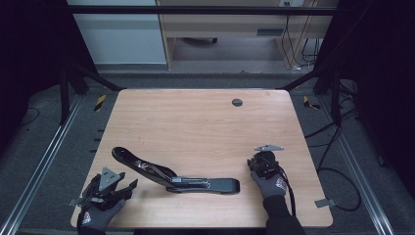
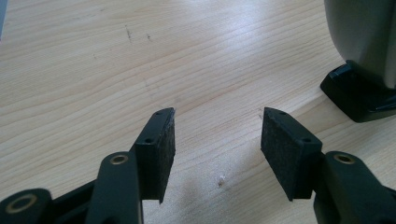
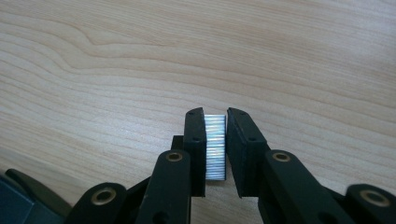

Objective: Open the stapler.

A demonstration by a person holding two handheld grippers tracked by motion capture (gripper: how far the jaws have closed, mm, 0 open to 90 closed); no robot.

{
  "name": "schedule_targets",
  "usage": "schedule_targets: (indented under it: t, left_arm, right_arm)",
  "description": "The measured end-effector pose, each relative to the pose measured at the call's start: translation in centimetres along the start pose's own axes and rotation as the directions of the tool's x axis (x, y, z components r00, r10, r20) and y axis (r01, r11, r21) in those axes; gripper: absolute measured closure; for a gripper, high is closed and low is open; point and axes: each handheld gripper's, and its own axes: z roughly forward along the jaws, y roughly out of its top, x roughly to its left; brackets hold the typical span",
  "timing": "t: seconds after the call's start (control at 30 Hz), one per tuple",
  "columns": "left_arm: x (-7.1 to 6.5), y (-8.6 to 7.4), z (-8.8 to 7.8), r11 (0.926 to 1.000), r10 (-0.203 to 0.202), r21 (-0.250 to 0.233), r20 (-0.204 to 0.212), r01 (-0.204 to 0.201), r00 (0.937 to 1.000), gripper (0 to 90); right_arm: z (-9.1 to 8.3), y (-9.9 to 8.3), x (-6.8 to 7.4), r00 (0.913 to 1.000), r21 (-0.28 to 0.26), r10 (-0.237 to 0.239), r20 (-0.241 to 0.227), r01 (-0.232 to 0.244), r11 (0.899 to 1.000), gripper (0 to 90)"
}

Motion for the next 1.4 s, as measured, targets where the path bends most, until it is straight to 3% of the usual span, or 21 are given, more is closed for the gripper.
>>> schedule_targets:
  t: [0.2, 0.37, 0.53, 0.67, 0.83, 1.13, 1.37, 1.4]
  left_arm:
    - [0.0, 0.0, 0.0, 1.0000, 0.001, 0.001, 0.000, -0.001, 1.0000, 44.9]
    - [0.0, 0.0, 0.0, 1.0000, 0.001, 0.002, -0.003, -0.001, 1.0000, 44.9]
    - [0.0, 0.0, -0.1, 1.0000, 0.003, 0.005, -0.002, -0.003, 1.0000, 44.9]
    - [0.1, -0.1, -0.1, 1.0000, 0.001, 0.005, -0.004, -0.001, 1.0000, 44.8]
    - [0.1, -0.1, -0.1, 1.0000, 0.001, 0.006, -0.006, -0.001, 1.0000, 44.6]
    - [0.1, -0.1, 0.0, 1.0000, 0.001, 0.008, -0.005, -0.001, 1.0000, 44.4]
    - [0.1, -0.1, 0.0, 0.9999, 0.004, 0.011, -0.004, -0.004, 1.0000, 44.1]
    - [0.1, -0.1, 0.0, 0.9999, 0.004, 0.012, -0.004, -0.004, 1.0000, 44.0]
  right_arm:
    - [-1.3, -0.1, -0.5, 0.9991, -0.004, -0.038, -0.019, 0.038, 0.999, 78.5]
    - [-2.8, -1.3, -1.6, 0.9960, 0.002, -0.080, -0.038, 0.081, 0.997, 78.5]
    - [-4.1, -2.4, -2.2, 0.9952, 0.001, -0.076, -0.062, 0.076, 0.997, 78.5]
    - [-4.7, -3.3, -2.2, 0.9924, 0.009, -0.099, -0.074, 0.100, 0.995, 78.5]
    - [-5.1, -4.0, -2.2, 0.9884, 0.022, -0.124, -0.089, 0.126, 0.992, 78.5]
    - [-4.8, -4.3, -2.1, 0.9832, 0.046, -0.170, -0.067, 0.173, 0.984, 78.4]
    - [-4.6, -4.3, -1.9, 0.9849, 0.072, -0.158, -0.070, 0.163, 0.984, 78.4]
    - [-4.5, -4.4, -2.0, 0.9827, 0.066, -0.173, -0.066, 0.178, 0.982, 78.3]
